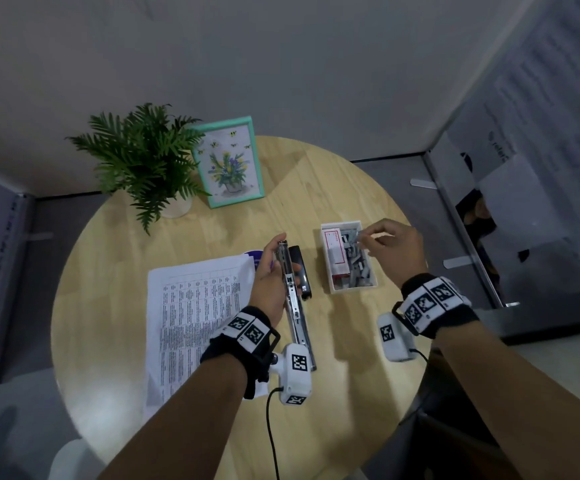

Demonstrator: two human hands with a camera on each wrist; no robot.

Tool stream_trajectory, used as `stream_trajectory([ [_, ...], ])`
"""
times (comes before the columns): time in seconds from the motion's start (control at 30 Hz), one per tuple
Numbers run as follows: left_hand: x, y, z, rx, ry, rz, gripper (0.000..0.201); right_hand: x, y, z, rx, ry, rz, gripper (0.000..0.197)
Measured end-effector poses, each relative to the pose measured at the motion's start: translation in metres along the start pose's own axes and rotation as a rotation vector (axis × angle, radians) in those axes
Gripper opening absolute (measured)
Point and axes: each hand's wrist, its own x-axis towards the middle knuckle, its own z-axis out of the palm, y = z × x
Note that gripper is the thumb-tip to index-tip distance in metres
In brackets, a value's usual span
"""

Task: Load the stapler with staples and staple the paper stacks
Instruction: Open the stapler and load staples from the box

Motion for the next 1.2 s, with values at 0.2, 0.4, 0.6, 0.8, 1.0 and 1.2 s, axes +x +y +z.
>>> stream_trajectory([
  [0.2,-0.013,0.003,0.0,-0.046,-0.02,0.016,0.04,-0.05,-0.055,0.034,0.258,-0.176,-0.197,0.003],
  [0.4,-0.025,0.006,0.0,-0.074,-0.031,0.056,0.041,-0.074,-0.044,0.06,0.086,-0.285,-0.466,0.003],
  [0.6,-0.031,0.004,-0.003,-0.074,-0.021,0.067,0.041,-0.078,-0.036,0.063,-0.031,-0.253,-0.596,0.004],
  [0.8,-0.036,0.008,0.0,-0.11,-0.013,0.066,0.045,-0.078,-0.033,0.065,-0.159,-0.246,-0.661,0.005],
  [1.0,-0.035,0.004,0.002,-0.197,-0.069,0.047,0.043,-0.071,-0.038,0.065,-0.178,-0.23,-0.632,0.013],
  [1.2,-0.037,0.0,0.004,-0.189,-0.052,0.044,0.042,-0.067,-0.043,0.067,-0.191,-0.218,-0.575,0.008],
])
